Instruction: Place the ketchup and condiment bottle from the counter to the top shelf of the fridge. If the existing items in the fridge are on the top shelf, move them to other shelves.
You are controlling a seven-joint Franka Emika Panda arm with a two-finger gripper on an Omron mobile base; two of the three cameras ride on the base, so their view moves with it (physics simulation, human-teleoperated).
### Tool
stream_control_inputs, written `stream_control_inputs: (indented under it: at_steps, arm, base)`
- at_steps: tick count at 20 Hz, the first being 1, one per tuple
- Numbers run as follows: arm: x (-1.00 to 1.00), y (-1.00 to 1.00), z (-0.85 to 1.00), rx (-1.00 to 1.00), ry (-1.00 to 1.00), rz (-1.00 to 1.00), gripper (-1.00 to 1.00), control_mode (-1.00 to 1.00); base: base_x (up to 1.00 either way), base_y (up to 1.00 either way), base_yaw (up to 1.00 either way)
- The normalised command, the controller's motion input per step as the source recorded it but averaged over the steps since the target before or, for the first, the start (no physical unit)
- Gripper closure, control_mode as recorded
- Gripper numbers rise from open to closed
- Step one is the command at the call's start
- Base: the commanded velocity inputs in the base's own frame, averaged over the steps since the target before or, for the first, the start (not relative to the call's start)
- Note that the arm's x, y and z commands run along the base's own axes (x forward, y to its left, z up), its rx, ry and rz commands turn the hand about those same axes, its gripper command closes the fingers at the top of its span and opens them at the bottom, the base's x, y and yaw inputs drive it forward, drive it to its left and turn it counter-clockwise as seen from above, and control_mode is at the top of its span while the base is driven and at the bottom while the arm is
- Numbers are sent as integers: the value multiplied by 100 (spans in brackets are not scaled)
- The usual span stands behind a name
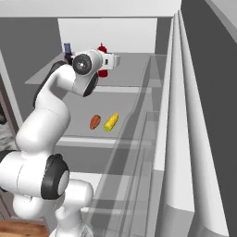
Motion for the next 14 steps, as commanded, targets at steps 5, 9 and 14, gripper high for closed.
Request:
stream_control_inputs:
  at_steps: [5,9,14]
  arm:
    - [-19,0,0,0,0,0,-100,-100]
    - [-40,-8,0,0,0,0,-100,-100]
    - [-91,-34,0,0,0,0,-100,-100]
  base:
    - [0,0,0]
    - [0,0,0]
    - [0,0,0]
